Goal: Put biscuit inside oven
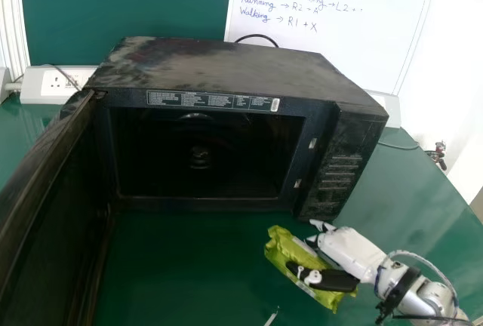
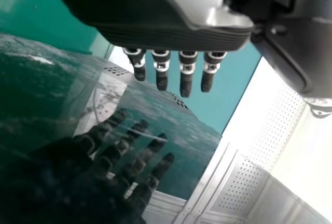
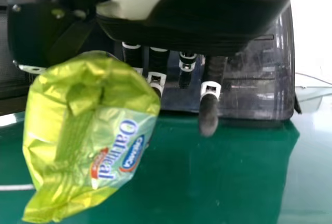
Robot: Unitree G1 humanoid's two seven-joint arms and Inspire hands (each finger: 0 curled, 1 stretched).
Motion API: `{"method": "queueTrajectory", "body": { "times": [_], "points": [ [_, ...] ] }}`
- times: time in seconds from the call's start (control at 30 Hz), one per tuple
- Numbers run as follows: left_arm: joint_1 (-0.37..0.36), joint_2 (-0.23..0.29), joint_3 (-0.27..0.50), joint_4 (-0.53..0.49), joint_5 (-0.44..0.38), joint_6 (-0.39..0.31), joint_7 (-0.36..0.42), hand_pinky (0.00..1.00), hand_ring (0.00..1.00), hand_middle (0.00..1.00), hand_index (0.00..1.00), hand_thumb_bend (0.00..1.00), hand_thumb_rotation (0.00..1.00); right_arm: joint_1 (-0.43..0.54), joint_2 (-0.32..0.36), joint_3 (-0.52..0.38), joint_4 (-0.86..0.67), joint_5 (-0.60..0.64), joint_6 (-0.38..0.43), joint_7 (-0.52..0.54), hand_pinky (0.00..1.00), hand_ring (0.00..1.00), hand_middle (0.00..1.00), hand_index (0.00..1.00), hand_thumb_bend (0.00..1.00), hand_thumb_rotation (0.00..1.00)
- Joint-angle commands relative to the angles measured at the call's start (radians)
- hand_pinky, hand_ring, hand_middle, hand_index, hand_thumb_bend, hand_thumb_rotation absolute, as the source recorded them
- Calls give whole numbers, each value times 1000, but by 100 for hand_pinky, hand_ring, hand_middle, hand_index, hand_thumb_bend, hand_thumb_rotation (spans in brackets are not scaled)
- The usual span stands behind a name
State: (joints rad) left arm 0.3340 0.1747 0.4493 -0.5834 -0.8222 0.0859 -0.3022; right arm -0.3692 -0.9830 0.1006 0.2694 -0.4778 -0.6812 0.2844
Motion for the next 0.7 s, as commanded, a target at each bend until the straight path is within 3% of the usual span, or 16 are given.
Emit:
{"method": "queueTrajectory", "body": {
  "times": [0.0,0.2,0.37,0.67],
  "points": [
    [1,-3,-7,2,16,-13,1,100,99,98,99,88,88,-33,14,-8,-3,21,5,16,18,27,40,49,53,0],
    [-4,-11,-13,6,34,-16,5,100,98,97,99,89,88,-85,51,4,-3,8,23,38,25,33,43,50,53,0],
    [-7,-17,-15,8,37,-16,5,100,98,97,98,89,89,-125,96,15,-1,-8,36,34,17,25,40,49,53,0],
    [-9,-22,-22,6,48,-13,14,100,98,96,98,89,89,-202,166,56,20,-58,38,22,22,30,42,49,53,0]
  ]
}}
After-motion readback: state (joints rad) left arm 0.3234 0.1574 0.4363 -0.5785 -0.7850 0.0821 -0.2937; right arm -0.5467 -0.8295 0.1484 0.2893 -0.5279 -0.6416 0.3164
